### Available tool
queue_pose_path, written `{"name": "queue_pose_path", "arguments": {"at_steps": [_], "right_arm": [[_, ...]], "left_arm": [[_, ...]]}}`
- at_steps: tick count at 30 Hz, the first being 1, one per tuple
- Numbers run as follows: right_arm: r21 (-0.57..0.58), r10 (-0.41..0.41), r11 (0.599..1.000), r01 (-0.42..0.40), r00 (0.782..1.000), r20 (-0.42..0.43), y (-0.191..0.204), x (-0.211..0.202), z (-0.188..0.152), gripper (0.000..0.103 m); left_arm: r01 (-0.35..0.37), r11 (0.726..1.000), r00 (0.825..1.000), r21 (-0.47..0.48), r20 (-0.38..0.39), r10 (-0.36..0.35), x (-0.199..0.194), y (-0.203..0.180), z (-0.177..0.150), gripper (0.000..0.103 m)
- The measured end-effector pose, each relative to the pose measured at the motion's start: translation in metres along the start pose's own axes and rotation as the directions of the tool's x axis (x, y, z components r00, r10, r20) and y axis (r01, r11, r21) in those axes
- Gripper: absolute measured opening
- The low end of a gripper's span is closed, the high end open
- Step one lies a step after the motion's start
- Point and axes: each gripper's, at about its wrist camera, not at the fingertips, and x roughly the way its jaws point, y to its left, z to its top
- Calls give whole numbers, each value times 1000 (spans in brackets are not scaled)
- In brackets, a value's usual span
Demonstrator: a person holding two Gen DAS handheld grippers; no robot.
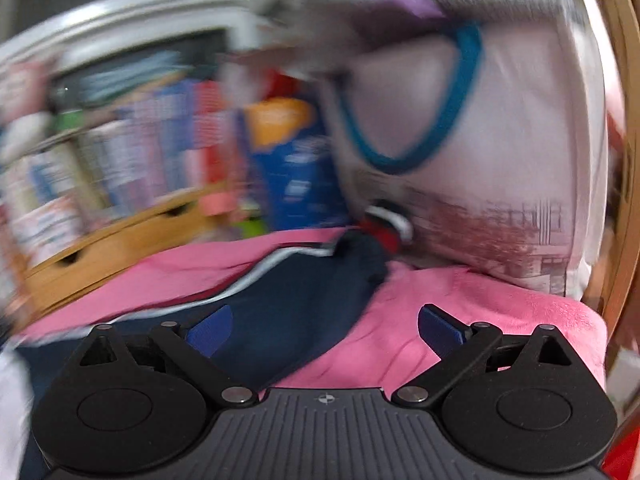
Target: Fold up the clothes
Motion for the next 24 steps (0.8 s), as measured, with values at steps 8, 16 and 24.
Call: {"name": "queue_pose_path", "arguments": {"at_steps": [8, 16, 24], "right_arm": [[47, -130, 989, 137, 984, -125, 0, 93, 18, 15], [-202, 161, 967, -156, 987, 11, 134, 13, 28, 6], [-637, 647, 473, -609, 731, -218, 385, -107, -97, 6]], "left_arm": [[-17, 999, 999, -49, 35, 19, 7, 27, 13, 103], [-31, 988, 999, -151, 10, 33, 25, 66, 6, 103], [37, 982, 998, -184, 51, -28, 10, 87, -16, 103]]}}
